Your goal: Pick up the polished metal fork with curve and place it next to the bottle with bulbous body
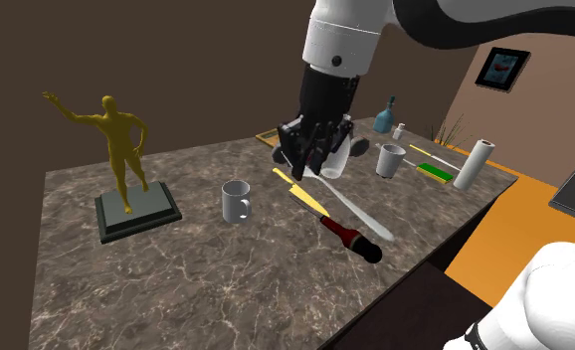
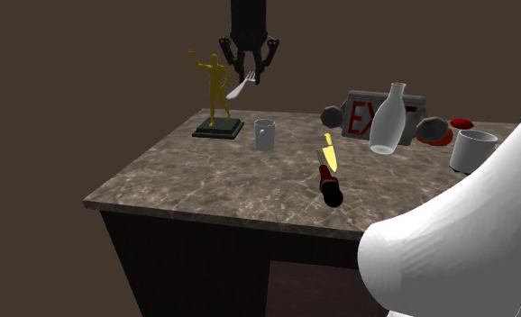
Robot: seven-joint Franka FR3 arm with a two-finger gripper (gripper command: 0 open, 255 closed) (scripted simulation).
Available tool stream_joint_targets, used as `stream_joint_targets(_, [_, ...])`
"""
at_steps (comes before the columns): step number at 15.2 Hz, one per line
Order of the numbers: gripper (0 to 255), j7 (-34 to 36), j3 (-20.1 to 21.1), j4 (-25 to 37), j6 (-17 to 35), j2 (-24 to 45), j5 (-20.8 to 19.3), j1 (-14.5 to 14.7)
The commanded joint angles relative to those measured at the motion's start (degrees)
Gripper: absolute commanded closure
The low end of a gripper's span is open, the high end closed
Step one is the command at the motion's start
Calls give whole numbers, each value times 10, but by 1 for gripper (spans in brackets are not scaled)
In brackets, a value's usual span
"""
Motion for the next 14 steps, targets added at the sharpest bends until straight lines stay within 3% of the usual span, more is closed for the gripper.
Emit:
stream_joint_targets(1, [255,2,1,21,-16,5,-2,-1])
stream_joint_targets(3, [255,4,2,41,-32,10,-5,-1])
stream_joint_targets(14, [255,-169,-124,-43,-29,-66,4,-44])
